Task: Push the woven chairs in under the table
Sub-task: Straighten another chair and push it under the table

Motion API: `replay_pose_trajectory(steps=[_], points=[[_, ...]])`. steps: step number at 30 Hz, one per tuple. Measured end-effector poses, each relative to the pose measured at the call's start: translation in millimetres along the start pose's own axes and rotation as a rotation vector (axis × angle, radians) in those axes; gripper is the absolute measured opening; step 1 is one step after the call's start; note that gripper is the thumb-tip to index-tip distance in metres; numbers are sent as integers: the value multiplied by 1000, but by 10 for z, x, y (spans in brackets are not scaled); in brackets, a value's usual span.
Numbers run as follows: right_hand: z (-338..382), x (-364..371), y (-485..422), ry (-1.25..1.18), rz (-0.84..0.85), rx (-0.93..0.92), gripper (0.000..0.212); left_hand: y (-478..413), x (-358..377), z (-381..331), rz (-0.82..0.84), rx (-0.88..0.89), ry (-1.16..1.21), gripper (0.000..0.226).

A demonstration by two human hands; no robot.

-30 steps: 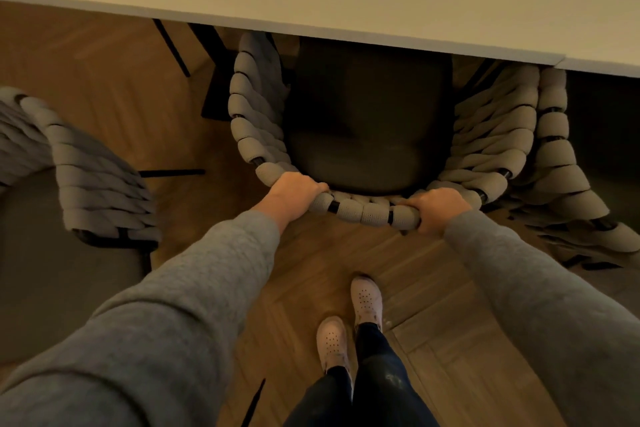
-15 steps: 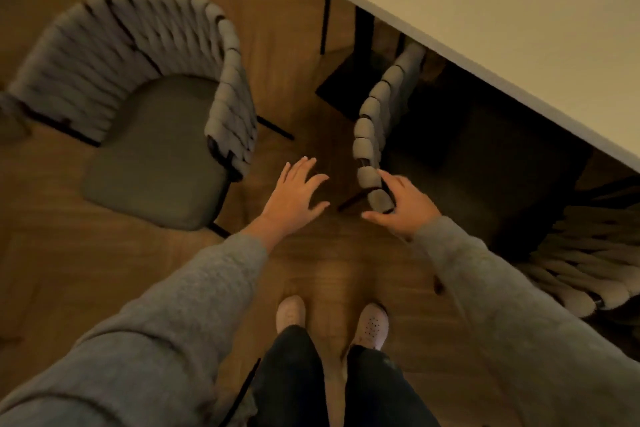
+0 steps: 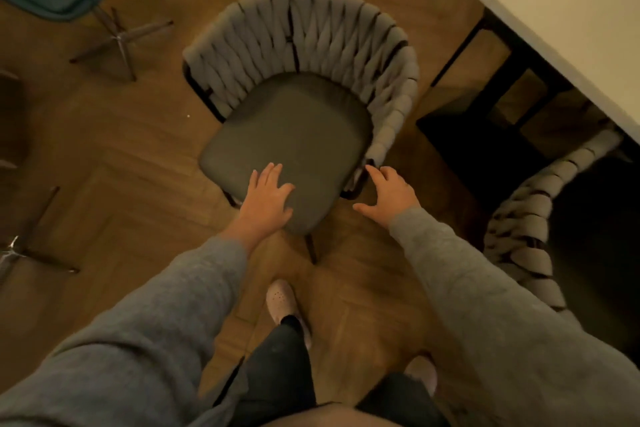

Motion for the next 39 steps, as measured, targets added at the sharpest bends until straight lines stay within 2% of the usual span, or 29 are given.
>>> replay_pose_trajectory(steps=[6,12,16,21,23,26,31,35,39], points=[[1146,155,-881,22,24,156,90,-211,-248,1550,48,-90,-95,51],[1902,161,-1611,10,25,188,91,-599,-541,2568,28,-95,-127,52],[2344,25,-2193,-132,-69,232,91,-1081,-786,3072,37,-58,-167,45],[2850,-134,-3030,-409,-230,272,84,-1907,-1145,3587,19,49,-283,46],[3014,-201,-3321,-474,-234,288,81,-2240,-1300,3688,45,96,-324,48],[3186,-299,-3720,-554,-174,314,82,-2783,-1514,3697,60,226,-404,51],[3277,-341,-4173,-790,-43,355,92,-3697,-1729,3580,42,509,-556,74],[3243,-330,-4412,-977,-82,418,94,-4427,-1807,3375,32,749,-744,80],[3303,-288,-4697,-1153,-158,476,109,-5082,-1784,3120,-35,1062,-945,80]])
Point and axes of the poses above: each hand's wrist, its own y-axis away from the middle knuckle, its own x-axis out of the palm, z = x × y, the point moved 4 cm from there along -y, towards the middle knuckle, and after that the axes turned 3 degrees about -x, right-handed, at the moved point
